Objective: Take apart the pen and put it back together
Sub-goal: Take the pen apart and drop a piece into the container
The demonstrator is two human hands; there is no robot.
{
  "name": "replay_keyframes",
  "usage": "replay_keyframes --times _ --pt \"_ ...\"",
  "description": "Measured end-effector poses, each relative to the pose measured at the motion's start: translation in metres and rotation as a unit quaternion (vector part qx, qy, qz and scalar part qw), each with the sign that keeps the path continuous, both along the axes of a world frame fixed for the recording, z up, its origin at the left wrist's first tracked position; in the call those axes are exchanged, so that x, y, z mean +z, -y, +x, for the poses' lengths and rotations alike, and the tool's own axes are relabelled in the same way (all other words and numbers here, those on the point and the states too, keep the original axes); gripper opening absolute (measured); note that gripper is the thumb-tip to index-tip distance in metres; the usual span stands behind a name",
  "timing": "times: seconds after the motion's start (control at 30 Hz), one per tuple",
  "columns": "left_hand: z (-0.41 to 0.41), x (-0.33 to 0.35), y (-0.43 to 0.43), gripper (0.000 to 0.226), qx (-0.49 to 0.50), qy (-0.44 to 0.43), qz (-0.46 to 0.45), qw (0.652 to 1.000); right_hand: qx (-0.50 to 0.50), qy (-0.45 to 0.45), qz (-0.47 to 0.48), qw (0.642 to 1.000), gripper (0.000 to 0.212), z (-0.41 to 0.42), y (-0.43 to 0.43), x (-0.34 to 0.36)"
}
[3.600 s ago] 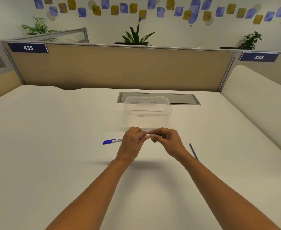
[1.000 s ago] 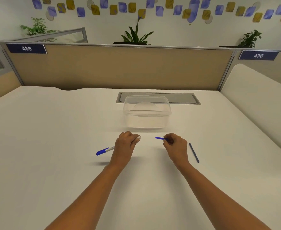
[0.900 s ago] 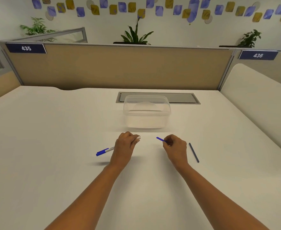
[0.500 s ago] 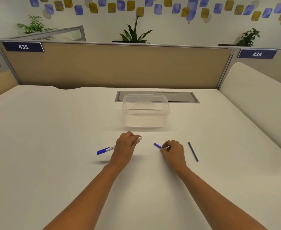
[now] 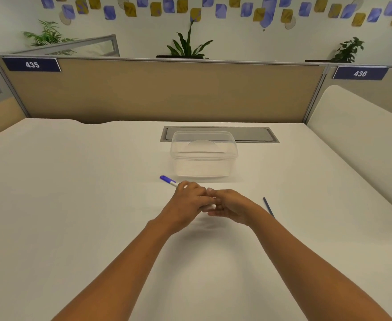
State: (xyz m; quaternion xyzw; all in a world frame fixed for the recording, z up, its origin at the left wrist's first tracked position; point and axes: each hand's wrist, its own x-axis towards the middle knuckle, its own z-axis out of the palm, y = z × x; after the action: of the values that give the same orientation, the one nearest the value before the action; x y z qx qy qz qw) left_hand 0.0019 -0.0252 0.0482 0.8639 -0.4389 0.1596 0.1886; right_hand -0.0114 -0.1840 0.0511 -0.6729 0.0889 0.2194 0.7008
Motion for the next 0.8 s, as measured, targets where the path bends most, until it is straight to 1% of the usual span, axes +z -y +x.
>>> replay_keyframes --times 0.07,0.13,0.17,0.23,0.3,0.47,0.53,0.6,0.7,0.73,0.8 --pt "0.0 0.001 0.001 0.015 -0.014 0.036 0.02 0.999 0.012 -0.021 0.069 0.997 0.028 0.001 -0.004 0.0" --pt "-0.001 0.001 0.001 0.018 -0.02 0.051 0.032 0.998 -0.002 -0.033 0.147 0.989 0.026 0.0 -0.007 0.001" --pt "-0.001 0.001 -0.001 0.014 -0.021 0.057 0.033 0.998 -0.01 -0.034 0.176 0.984 0.025 0.0 -0.007 0.002" --pt "0.0 -0.001 -0.004 0.013 -0.023 0.061 0.034 0.997 -0.017 -0.033 0.203 0.978 0.025 0.001 -0.006 0.002" --pt "0.001 -0.002 -0.005 0.015 -0.024 0.051 0.033 0.998 -0.025 -0.039 0.203 0.978 0.026 0.002 -0.005 0.0" --pt "0.0 -0.005 -0.005 0.025 -0.022 -0.002 -0.016 1.0 -0.07 -0.027 0.155 0.985 0.021 0.003 -0.003 -0.001" --pt "0.001 -0.008 -0.005 0.026 -0.027 -0.045 -0.055 0.997 -0.067 -0.017 0.15 0.986 0.021 0.003 -0.003 0.001" --pt "0.002 -0.012 -0.006 0.028 -0.024 -0.106 -0.111 0.988 -0.057 0.019 0.107 0.992 0.02 0.004 -0.003 0.003" --pt "0.005 -0.018 -0.01 0.037 0.036 -0.2 -0.217 0.955 -0.099 0.088 0.016 0.991 0.023 0.005 -0.007 0.002" --pt "0.006 -0.022 -0.013 0.038 0.067 -0.213 -0.232 0.947 -0.123 0.114 -0.019 0.986 0.024 0.006 -0.009 0.001" --pt "0.009 -0.035 -0.021 0.037 0.135 -0.215 -0.222 0.941 -0.157 0.167 -0.094 0.969 0.02 0.006 -0.012 -0.003"
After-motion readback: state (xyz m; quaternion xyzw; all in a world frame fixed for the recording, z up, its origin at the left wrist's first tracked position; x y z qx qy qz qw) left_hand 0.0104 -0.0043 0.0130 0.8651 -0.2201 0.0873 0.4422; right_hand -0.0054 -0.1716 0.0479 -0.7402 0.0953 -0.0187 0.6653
